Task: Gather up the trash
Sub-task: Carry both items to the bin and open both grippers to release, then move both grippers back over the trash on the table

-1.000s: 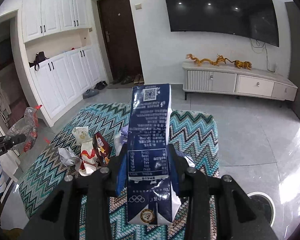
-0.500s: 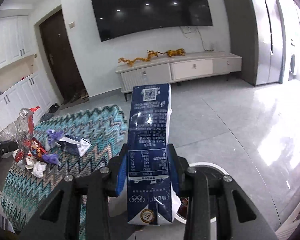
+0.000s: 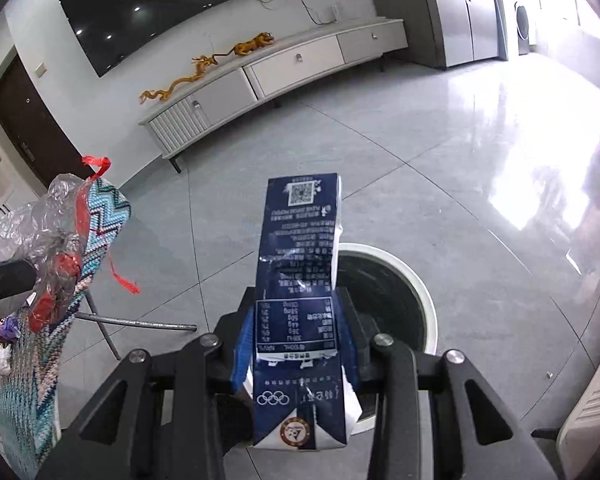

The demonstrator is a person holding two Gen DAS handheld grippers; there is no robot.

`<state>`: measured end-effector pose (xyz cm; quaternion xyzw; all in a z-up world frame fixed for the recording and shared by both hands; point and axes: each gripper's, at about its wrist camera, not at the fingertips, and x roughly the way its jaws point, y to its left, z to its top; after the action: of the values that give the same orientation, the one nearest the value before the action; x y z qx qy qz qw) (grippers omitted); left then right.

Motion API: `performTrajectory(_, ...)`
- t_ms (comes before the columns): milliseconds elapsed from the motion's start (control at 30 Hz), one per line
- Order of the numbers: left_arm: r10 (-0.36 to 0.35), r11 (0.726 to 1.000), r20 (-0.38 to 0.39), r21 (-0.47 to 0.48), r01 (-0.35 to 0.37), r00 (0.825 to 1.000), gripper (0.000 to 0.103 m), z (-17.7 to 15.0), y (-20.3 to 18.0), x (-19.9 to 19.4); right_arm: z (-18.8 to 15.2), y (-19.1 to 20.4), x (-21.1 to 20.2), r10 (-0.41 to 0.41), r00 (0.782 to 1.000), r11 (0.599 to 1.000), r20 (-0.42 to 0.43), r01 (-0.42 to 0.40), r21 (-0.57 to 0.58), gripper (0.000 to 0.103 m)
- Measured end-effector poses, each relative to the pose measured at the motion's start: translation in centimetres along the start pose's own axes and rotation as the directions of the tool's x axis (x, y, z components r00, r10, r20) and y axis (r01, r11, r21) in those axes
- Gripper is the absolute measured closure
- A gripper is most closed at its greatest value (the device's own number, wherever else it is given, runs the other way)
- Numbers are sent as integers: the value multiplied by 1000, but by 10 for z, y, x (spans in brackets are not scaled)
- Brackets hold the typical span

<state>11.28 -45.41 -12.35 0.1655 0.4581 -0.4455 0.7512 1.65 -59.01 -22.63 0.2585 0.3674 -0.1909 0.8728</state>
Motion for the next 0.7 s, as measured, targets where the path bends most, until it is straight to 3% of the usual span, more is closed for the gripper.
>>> performTrajectory(100, -25, 999, -27, -29, 25, 999, 94, 7, -4, 28, -3, -10, 19, -8, 1000, 1000, -22, 9, 18, 68)
performTrajectory(167, -42, 998, -39, -50, 40, 998, 75, 11, -4, 42, -5, -15, 30, -12, 999, 999, -33, 13, 32, 68)
performTrajectory(233, -50, 997, -44, -63, 48, 998, 69, 12, -4, 52, -6, -21, 38, -15, 999, 999, -43, 17, 40, 68)
performTrajectory(400, -77, 994, -48, -81, 73, 996, 65, 3, -2, 50, -11, -30, 42, -28, 999, 997, -45, 31, 71, 67)
performTrajectory(700, 8, 996, 66, -89, -2, 998, 65, -7, 12, 4, -4, -26, -4, -83, 996, 994, 28, 81, 72, 55)
